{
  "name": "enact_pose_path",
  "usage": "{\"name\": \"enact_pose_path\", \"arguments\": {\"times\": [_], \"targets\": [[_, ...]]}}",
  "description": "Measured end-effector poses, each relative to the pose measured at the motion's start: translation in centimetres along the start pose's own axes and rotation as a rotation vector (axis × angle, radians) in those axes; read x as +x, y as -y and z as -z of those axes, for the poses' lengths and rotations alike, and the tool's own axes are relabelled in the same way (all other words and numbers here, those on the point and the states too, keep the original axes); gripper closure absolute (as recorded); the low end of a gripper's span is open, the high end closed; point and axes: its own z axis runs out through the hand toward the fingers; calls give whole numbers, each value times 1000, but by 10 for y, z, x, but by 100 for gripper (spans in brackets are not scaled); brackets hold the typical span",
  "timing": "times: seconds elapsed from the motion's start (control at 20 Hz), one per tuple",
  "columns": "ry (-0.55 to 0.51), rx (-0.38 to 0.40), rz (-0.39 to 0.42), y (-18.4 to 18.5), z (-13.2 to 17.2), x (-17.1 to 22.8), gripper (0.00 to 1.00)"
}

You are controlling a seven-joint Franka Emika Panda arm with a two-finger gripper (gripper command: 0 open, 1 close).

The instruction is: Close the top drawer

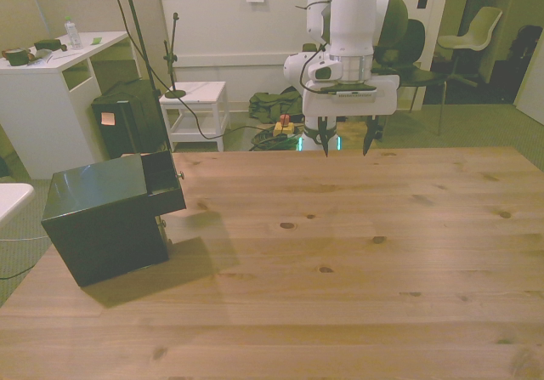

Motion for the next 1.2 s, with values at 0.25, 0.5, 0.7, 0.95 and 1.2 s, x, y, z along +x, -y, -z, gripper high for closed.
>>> {"name": "enact_pose_path", "arguments": {"times": [0.25, 0.5, 0.7, 0.95, 1.2], "targets": [[-19, 8, -102, -13, 9, 32, 0], [-48, 18, -278, -43, 23, 115, 0], [-78, 15, -422, -69, 29, 180, 0], [-87, -1, -547, -100, 31, 234, 0], [-91, -24, -625, -125, 30, 269, 100]]}}
